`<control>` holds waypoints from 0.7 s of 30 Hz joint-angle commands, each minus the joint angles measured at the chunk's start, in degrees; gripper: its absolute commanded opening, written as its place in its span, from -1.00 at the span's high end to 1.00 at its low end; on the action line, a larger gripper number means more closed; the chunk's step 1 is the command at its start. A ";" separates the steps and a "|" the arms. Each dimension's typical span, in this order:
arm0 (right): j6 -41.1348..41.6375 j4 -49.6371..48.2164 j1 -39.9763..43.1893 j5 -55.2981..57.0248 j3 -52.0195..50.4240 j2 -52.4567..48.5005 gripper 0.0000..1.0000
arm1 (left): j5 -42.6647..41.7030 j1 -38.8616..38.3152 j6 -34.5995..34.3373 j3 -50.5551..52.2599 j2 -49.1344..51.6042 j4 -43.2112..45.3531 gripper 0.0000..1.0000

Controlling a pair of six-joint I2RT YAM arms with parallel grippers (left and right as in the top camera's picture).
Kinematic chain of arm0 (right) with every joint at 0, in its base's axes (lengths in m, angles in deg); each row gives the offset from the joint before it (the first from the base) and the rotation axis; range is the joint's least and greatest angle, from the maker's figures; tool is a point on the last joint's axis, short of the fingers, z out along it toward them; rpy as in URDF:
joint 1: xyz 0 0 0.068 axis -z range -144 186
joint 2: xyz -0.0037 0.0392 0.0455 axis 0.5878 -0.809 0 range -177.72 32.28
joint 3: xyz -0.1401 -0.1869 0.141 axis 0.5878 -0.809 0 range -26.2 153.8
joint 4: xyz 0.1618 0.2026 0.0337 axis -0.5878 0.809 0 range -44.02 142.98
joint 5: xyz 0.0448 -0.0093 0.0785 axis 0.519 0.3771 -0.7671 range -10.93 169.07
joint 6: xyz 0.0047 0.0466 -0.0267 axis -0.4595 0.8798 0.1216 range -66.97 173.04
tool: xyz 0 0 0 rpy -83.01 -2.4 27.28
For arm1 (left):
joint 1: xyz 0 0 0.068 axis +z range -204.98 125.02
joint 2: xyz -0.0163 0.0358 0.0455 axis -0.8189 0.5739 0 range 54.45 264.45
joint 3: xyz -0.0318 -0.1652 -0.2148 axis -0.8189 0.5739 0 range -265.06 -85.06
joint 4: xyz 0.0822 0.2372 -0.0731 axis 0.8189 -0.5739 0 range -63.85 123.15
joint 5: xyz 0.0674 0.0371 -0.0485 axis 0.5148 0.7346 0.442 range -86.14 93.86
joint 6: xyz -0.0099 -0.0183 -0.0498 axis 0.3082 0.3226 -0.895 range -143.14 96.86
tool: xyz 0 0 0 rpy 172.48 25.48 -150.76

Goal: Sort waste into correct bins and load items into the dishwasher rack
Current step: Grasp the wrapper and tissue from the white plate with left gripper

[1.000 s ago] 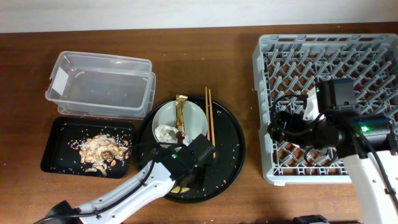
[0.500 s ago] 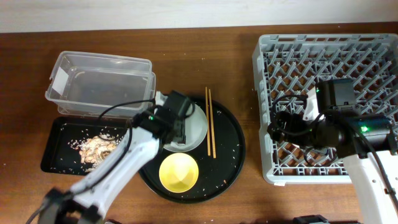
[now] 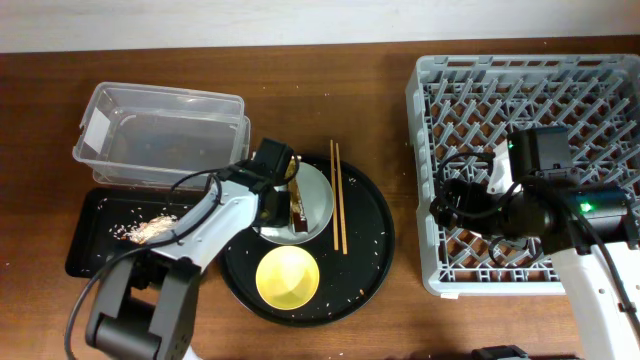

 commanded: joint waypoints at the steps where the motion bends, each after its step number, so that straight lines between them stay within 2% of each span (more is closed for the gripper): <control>1: -0.79 0.24 0.31 0.48 -0.02 -0.09 -0.97 | -1.22 -0.11 0.17 0.55 1.44 -0.44 1.00; 5: -0.76 0.22 0.31 0.48 -0.02 -0.09 -0.97 | -1.53 0.00 -0.26 -6.64 -4.81 -9.92 1.00; 8: -0.79 0.24 0.31 0.48 -0.02 -0.09 -0.96 | 3.50 1.57 -0.24 -13.14 -10.71 -13.84 0.99; 10: -0.76 0.44 0.31 0.46 -0.02 -0.09 -0.97 | 7.06 4.15 -0.24 -14.53 -13.38 -12.22 0.99; 15: -0.76 0.46 0.31 0.46 -0.02 -0.09 -0.97 | 7.06 19.17 -0.68 -14.53 -11.41 0.42 0.99; 16: -0.74 0.44 0.31 0.46 -0.02 -0.09 -0.97 | 6.99 20.92 -0.63 -14.53 -10.01 2.60 0.16; 17: -0.74 0.44 0.31 0.46 -0.02 -0.09 -0.97 | 6.47 21.46 1.22 -14.53 -8.81 4.59 -0.31; 18: -0.74 0.44 0.31 0.46 -0.02 -0.09 -0.97 | 2.51 21.40 6.82 -14.80 -7.93 5.79 -0.58; 19: -0.76 0.46 0.31 0.46 -0.02 -0.09 -0.97 | 0.28 20.74 8.31 -15.34 -8.02 4.90 -0.65; 21: -0.76 0.44 0.31 0.46 -0.02 -0.09 -0.97 | -0.50 17.66 8.39 -17.68 -8.35 1.33 -0.66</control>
